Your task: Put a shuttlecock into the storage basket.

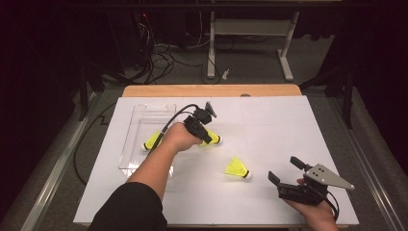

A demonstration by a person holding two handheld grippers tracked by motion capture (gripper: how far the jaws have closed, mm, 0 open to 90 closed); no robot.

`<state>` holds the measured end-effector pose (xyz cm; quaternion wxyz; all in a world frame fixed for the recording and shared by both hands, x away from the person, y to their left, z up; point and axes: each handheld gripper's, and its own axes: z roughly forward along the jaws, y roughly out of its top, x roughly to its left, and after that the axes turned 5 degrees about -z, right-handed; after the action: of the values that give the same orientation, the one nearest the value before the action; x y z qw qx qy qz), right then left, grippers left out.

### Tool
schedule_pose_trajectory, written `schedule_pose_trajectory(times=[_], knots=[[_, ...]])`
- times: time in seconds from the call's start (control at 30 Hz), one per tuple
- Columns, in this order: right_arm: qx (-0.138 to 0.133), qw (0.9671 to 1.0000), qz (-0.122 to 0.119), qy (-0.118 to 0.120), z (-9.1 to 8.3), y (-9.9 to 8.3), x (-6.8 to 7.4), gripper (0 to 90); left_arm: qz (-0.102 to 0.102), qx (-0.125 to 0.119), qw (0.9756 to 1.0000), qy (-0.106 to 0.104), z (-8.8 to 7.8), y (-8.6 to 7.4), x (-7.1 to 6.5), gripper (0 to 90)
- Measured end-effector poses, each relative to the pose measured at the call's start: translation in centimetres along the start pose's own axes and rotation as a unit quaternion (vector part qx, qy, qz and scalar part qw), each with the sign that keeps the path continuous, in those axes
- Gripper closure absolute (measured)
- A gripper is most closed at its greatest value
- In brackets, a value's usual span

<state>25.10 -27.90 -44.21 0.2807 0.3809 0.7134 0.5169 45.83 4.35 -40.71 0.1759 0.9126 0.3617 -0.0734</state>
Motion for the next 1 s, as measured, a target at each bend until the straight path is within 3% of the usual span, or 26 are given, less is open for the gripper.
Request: schedule_pose_trajectory(times=[0.4,0.63,0.7,1.0], knots=[[0.001,1.0000,-0.001,0.000,0.0,0.0,0.1,6.1,0.017,-0.005,0.9998,0.006,-1.8,-0.7,-0.8,89.6],[0.000,1.0000,-0.003,0.000,-0.1,0.1,0.2,6.1,0.018,-0.004,0.9998,0.008,-2.3,-1.6,-1.3,89.6],[0.001,1.0000,-0.003,0.000,0.0,0.1,0.2,6.2,0.021,0.006,0.9997,0.009,-2.3,-1.9,-1.6,89.5],[0.000,1.0000,-0.004,0.000,0.1,0.1,0.3,6.2,0.031,0.002,0.9994,0.013,-2.7,-2.6,-2.5,89.6]])
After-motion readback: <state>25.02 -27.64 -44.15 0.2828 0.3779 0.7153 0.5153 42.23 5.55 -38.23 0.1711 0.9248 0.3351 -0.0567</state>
